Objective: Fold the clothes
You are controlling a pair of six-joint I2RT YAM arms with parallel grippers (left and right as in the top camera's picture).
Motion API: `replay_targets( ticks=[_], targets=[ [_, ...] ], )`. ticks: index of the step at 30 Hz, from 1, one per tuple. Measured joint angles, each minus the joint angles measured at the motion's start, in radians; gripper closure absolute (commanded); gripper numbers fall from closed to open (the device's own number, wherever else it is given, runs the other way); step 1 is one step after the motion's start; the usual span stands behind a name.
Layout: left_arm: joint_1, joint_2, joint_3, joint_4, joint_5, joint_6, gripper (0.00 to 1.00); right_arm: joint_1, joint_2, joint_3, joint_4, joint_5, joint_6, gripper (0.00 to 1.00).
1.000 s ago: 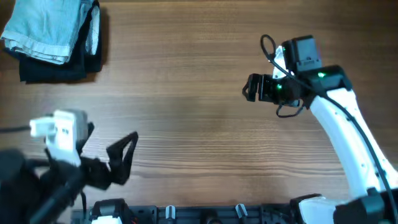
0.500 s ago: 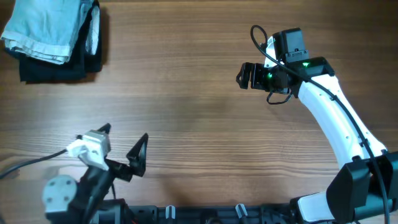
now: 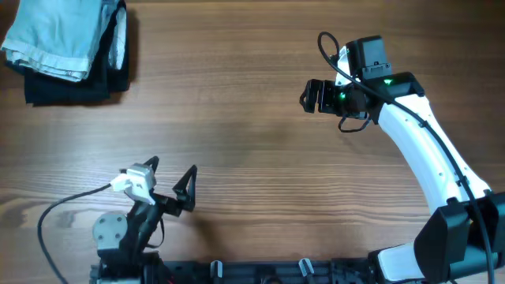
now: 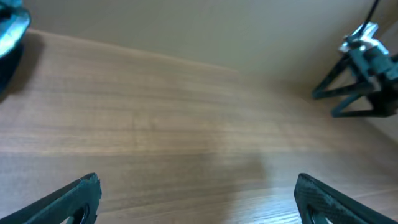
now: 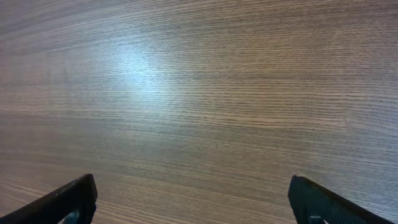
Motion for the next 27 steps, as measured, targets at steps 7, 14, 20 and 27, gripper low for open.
replay_targets(
  ticks=[7,14,20,27],
  targets=[
    [0.0,0.0,-0.024,0.033,0.007,-0.003,0.0,0.0,0.0,0.0,0.0,0.0,0.0,0.0],
    [0.0,0.0,-0.024,0.033,0.006,-0.003,0.0,0.0,0.0,0.0,0.0,0.0,0.0,0.0],
    [0.0,0.0,-0.024,0.033,0.006,-0.003,0.0,0.0,0.0,0.0,0.0,0.0,0.0,0.0],
    [0.0,0.0,-0.024,0.033,0.006,-0.003,0.0,0.0,0.0,0.0,0.0,0.004,0.0,0.0]
  ],
)
